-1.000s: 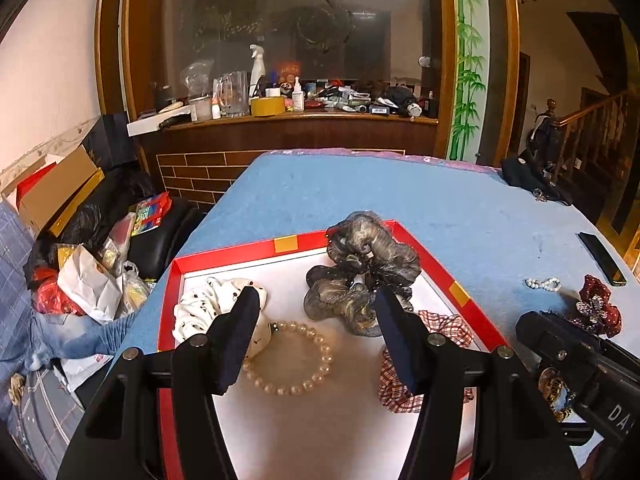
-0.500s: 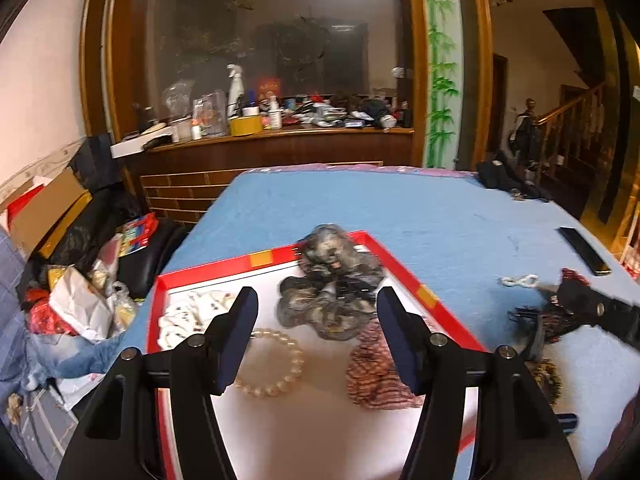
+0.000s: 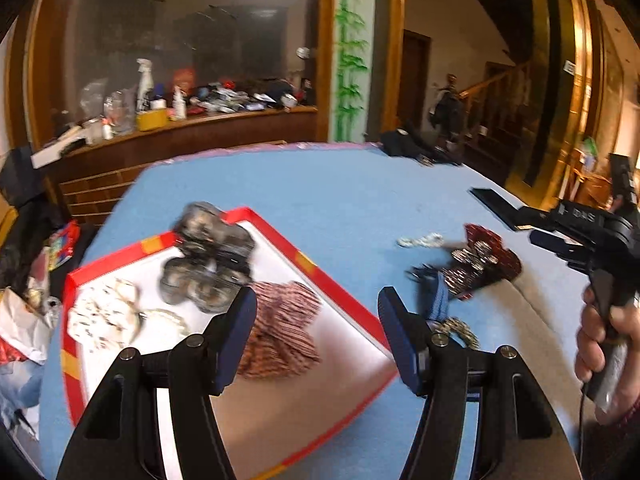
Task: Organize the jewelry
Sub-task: 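Grasp the red polka-dot scrunchie with the right tool and lift it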
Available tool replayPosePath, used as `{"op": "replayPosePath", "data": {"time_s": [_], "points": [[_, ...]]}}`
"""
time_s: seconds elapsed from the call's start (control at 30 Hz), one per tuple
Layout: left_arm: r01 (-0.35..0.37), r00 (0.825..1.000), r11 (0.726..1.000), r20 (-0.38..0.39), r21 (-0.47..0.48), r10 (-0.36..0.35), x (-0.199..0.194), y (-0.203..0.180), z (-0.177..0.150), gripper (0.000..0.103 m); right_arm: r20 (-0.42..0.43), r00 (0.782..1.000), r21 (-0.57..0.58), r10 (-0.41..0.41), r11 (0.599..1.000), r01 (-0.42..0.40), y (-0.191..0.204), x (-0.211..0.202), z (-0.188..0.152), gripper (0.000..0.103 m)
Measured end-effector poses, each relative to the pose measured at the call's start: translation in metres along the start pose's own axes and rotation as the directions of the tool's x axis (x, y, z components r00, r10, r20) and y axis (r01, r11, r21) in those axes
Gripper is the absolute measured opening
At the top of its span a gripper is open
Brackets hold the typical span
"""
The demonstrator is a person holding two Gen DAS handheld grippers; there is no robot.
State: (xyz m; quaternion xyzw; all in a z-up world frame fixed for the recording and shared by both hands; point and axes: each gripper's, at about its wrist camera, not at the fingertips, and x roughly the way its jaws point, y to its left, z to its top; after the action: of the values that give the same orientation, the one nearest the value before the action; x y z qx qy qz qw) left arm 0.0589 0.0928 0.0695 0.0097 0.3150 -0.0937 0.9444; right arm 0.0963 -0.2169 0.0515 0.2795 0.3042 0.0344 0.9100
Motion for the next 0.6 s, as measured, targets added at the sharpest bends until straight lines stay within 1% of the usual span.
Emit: {"op": "replayPosePath", "data": {"time_s": [0.07, 0.1, 0.17, 0.2, 0.23, 0.33, 0.4, 0.47, 0.5, 0.53, 0.6], "points": [[0.009, 1.0, 1.0, -0.009, 0.024, -0.008, 0.002, -0.006, -0.002, 0.062, -0.025, 1.0, 0.049, 0.002, 0.999, -0.001, -0.013, 0.005, 0.003, 0.059], [0.004, 1.0, 0.999, -0.009, 0.039, -0.004, 0.003, -0.011, -0.003, 0.062, -0.041, 0.999, 0.057, 0.003, 0.998, -0.001, -0.015, 0.008, 0.004, 0.061], [0.02, 1.0, 0.998, -0.015, 0.059, -0.019, 0.005, -0.017, -0.004, 0.062, -0.075, 0.997, 0.067, -0.002, 0.998, 0.007, -0.018, 0.015, 0.002, 0.062], [0.028, 0.999, 0.997, -0.017, 0.065, -0.027, 0.005, -0.02, -0.005, 0.062, -0.092, 0.996, 0.063, 0.0, 0.998, 0.006, -0.017, 0.02, 0.001, 0.066], [0.035, 0.999, 0.997, -0.019, 0.067, -0.034, 0.005, -0.023, -0.005, 0.062, -0.106, 0.994, 0.052, -0.008, 0.999, 0.014, -0.014, 0.025, 0.0, 0.066], [0.078, 0.996, 0.995, -0.047, 0.057, -0.075, 0.007, -0.027, -0.005, 0.062, -0.142, 0.988, -0.024, -0.068, 0.998, 0.065, -0.003, 0.04, -0.003, 0.069], [0.103, 0.993, 0.993, -0.071, 0.049, -0.099, 0.009, -0.031, -0.003, 0.062, -0.177, 0.98, -0.068, -0.093, 0.994, 0.082, 0.003, 0.053, -0.004, 0.071], [0.119, 0.99, 0.992, -0.081, 0.046, -0.115, 0.01, -0.035, -0.001, 0.062, -0.188, 0.977, -0.087, -0.097, 0.993, 0.082, 0.003, 0.061, -0.006, 0.07], [0.13, 0.988, 0.991, -0.085, 0.044, -0.126, 0.01, -0.037, 0.0, 0.062, -0.193, 0.977, -0.093, -0.087, 0.993, 0.07, 0.003, 0.062, -0.007, 0.065], [0.138, 0.987, 0.99, -0.089, 0.043, -0.133, 0.01, -0.04, 0.002, 0.062, -0.203, 0.977, -0.091, -0.066, 0.995, 0.048, 0.001, 0.063, -0.008, 0.051], [0.152, 0.984, 0.987, -0.101, 0.042, -0.147, 0.013, -0.046, 0.005, 0.064, -0.209, 0.978, -0.064, -0.02, 0.998, 0.007, -0.002, 0.061, -0.006, 0.04]]}}
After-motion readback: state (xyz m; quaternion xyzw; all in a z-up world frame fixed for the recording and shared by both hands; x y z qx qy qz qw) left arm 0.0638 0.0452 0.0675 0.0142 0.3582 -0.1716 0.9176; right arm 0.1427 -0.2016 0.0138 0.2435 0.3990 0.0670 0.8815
